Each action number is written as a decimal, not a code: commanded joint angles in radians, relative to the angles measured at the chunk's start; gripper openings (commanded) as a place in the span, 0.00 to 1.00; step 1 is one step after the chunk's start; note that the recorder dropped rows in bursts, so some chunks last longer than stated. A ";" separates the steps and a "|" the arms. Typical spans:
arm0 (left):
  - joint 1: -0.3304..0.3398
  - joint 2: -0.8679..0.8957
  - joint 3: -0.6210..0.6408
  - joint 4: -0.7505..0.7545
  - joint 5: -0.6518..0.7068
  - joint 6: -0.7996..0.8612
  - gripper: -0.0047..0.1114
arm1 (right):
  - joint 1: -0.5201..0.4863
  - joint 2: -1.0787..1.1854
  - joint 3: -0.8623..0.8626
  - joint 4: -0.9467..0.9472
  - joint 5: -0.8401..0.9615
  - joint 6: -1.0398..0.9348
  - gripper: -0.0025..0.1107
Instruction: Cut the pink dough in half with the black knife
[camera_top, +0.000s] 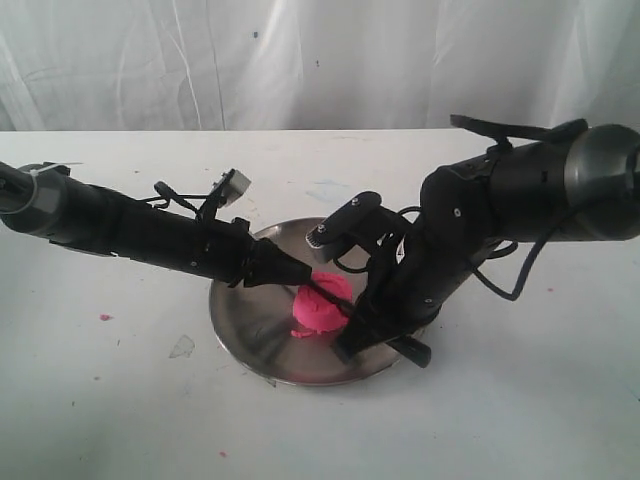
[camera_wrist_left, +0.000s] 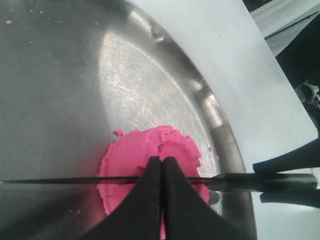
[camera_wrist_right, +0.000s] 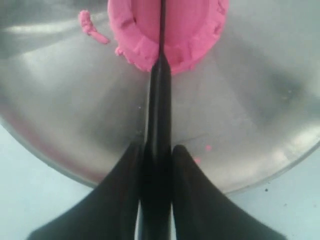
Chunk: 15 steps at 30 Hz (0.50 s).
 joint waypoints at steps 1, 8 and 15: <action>0.004 0.024 0.011 0.055 -0.083 -0.023 0.04 | -0.006 -0.034 -0.001 -0.007 -0.018 -0.003 0.02; 0.004 0.024 0.011 0.061 -0.091 -0.023 0.04 | -0.006 -0.034 -0.001 -0.007 -0.024 -0.003 0.02; 0.077 -0.023 -0.043 0.060 0.002 -0.031 0.04 | -0.006 -0.034 -0.001 -0.007 -0.024 -0.003 0.02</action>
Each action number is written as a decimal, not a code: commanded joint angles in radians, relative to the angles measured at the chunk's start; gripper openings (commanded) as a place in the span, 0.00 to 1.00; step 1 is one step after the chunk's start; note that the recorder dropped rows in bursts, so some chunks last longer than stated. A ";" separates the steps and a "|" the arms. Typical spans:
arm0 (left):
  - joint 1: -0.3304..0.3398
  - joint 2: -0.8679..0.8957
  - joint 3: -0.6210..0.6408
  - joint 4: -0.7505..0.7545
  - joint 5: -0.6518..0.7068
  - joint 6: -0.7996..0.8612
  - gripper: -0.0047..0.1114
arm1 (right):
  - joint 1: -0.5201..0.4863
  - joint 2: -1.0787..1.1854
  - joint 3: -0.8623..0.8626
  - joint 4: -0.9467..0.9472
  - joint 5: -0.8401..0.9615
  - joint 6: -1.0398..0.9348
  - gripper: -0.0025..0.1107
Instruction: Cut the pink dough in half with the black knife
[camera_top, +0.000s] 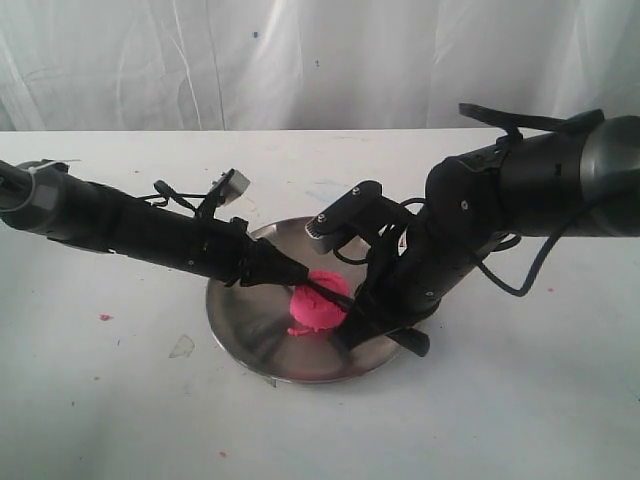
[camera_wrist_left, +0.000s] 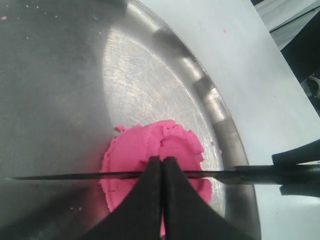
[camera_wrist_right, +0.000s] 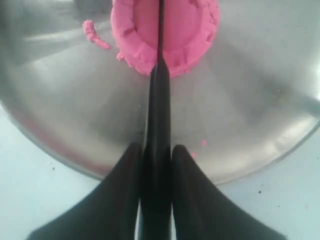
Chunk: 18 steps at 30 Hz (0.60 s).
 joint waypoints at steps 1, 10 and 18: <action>0.088 -0.035 -0.043 0.034 0.036 -0.047 0.04 | -0.006 -0.010 -0.001 -0.007 -0.019 -0.003 0.02; 0.144 -0.075 -0.066 0.025 0.109 -0.082 0.04 | -0.006 -0.010 -0.001 -0.007 -0.023 -0.010 0.02; 0.083 -0.056 -0.062 0.036 0.080 -0.080 0.04 | -0.006 -0.010 -0.001 -0.007 -0.025 -0.010 0.02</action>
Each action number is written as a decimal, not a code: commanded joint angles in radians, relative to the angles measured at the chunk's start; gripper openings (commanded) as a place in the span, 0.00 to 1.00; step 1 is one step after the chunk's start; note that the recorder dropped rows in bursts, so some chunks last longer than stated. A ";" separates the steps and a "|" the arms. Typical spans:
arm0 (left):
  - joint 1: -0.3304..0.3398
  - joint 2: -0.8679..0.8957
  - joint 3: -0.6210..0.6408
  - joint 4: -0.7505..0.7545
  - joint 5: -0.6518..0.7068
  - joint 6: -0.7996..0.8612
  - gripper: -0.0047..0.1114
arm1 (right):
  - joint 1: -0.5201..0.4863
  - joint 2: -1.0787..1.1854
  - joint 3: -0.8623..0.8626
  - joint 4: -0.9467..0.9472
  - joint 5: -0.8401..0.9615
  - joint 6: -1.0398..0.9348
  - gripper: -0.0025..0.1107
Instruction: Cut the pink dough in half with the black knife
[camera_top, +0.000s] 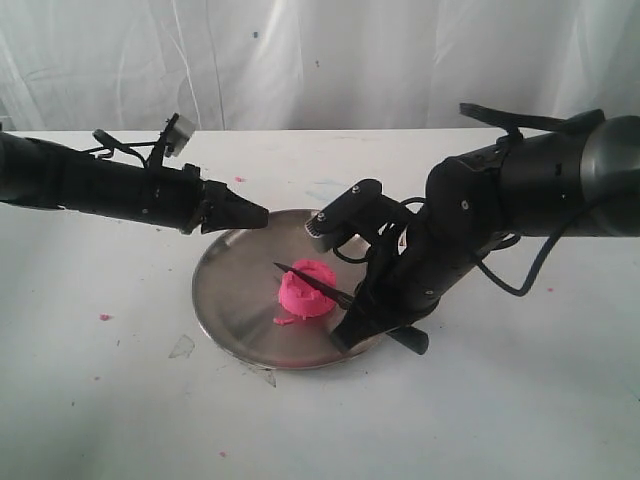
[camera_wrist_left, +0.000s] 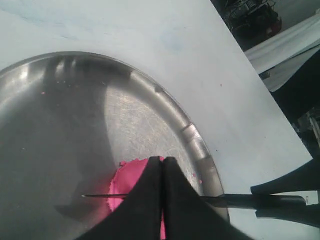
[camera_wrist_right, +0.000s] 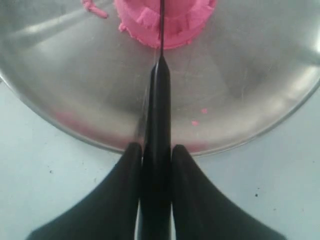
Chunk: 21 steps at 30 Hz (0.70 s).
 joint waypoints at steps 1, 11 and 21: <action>-0.041 0.023 0.002 0.006 0.005 0.002 0.04 | -0.006 -0.010 -0.001 -0.007 -0.015 -0.008 0.02; -0.050 0.052 0.002 0.042 -0.024 -0.002 0.04 | -0.006 -0.008 -0.001 -0.006 -0.035 -0.008 0.02; -0.050 0.052 0.002 0.042 -0.039 -0.002 0.04 | -0.006 -0.008 -0.001 -0.006 -0.029 -0.008 0.02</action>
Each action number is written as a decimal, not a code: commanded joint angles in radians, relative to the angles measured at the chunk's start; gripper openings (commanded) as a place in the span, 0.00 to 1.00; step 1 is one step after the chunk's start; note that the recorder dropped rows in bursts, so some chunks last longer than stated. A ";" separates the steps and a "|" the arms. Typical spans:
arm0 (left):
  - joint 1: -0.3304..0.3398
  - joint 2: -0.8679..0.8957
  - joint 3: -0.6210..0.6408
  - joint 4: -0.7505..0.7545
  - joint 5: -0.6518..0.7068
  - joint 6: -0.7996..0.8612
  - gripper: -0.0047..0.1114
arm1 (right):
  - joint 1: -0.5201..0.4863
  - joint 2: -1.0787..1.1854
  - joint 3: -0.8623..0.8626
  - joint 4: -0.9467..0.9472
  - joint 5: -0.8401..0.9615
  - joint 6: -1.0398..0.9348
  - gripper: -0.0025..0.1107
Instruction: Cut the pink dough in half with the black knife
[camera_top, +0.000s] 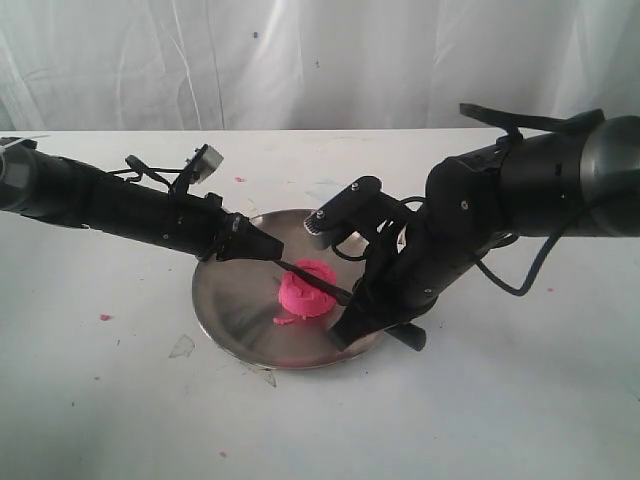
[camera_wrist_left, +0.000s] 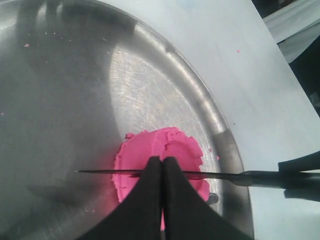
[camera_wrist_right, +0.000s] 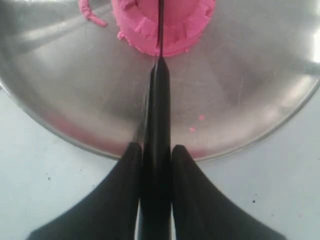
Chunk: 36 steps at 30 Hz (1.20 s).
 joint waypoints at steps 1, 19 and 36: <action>-0.002 0.000 0.002 -0.003 0.006 -0.002 0.04 | -0.006 -0.008 -0.001 -0.006 -0.006 -0.006 0.02; -0.002 0.000 0.002 -0.003 -0.009 -0.002 0.04 | -0.006 0.048 -0.001 0.009 -0.011 -0.006 0.02; -0.011 0.059 -0.004 -0.079 -0.008 0.043 0.04 | -0.006 0.051 -0.001 0.009 -0.014 -0.006 0.02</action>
